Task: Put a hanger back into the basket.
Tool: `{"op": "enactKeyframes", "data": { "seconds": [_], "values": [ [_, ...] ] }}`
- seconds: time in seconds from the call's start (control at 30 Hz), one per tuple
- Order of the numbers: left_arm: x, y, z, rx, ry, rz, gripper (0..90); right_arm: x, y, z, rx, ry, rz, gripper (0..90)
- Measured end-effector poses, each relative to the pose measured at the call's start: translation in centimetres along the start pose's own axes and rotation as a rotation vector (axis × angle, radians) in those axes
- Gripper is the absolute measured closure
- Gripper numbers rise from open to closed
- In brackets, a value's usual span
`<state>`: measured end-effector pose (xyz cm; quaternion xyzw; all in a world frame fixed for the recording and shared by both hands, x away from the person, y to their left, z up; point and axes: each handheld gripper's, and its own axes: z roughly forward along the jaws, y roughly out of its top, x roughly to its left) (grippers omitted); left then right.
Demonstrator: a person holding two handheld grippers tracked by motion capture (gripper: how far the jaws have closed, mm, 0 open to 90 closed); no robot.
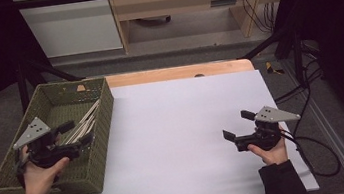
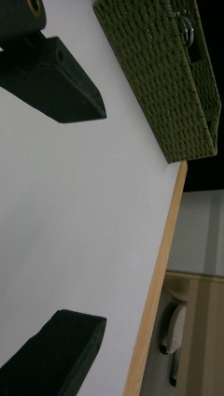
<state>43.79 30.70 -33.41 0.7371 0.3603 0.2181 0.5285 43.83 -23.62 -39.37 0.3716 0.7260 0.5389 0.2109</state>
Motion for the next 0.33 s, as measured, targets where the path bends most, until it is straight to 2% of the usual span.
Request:
{"op": "enactKeyframes", "data": {
  "seconds": [0.07,0.17,0.33],
  "values": [
    [-1.1,-0.2,0.6,-0.005,-0.010,-0.001,8.9,0.0,0.0,-0.1,-0.010,0.006,0.004,2.9],
    [-1.9,-0.5,1.2,-0.009,-0.014,0.000,6.2,0.0,0.0,-0.3,-0.024,0.013,0.001,2.7],
    [-2.3,-1.3,2.0,-0.013,-0.032,-0.022,5.9,0.1,0.1,-0.6,-0.030,0.013,-0.002,2.1]
  ]
}}
